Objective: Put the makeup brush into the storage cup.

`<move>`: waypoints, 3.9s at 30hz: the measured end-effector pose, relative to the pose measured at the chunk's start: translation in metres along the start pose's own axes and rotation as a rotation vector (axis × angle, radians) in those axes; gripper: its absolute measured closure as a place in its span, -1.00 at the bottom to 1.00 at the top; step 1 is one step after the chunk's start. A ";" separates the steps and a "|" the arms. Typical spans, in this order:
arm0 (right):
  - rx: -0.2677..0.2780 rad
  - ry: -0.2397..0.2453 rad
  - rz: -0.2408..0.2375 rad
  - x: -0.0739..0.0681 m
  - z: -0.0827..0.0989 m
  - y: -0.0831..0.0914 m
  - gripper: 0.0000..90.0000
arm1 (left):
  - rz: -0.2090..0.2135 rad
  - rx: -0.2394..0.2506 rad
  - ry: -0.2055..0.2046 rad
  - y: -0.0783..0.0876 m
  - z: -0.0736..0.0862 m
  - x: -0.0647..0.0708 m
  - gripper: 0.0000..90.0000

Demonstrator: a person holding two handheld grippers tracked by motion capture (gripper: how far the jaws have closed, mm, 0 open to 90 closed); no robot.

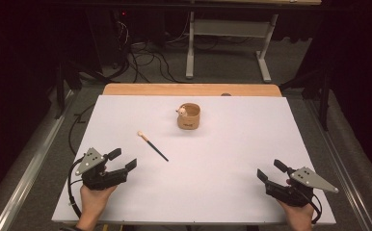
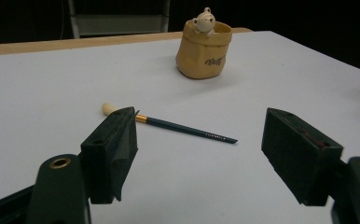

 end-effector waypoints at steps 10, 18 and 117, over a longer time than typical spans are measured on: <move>0.001 0.008 -0.008 -0.002 0.000 -0.001 -0.34 | -0.005 0.000 0.005 0.001 0.001 0.000 -0.39; 0.001 0.007 -0.010 -0.002 0.000 -0.001 -0.34 | -0.006 -0.002 0.005 0.001 0.001 0.000 -0.39; -0.002 0.012 -0.028 -0.004 0.000 -0.004 -0.33 | 0.053 -0.015 -0.100 -0.100 -0.084 0.040 -0.39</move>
Point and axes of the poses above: each handheld gripper's, and its own axes: y roughly backward along the jaws, z roughly out of its underside, x roughly to its right, the point moved 4 cm from there along -y, roughly forward along the jaws, and after that the axes turned 5 degrees about x, right-handed, at the moved point
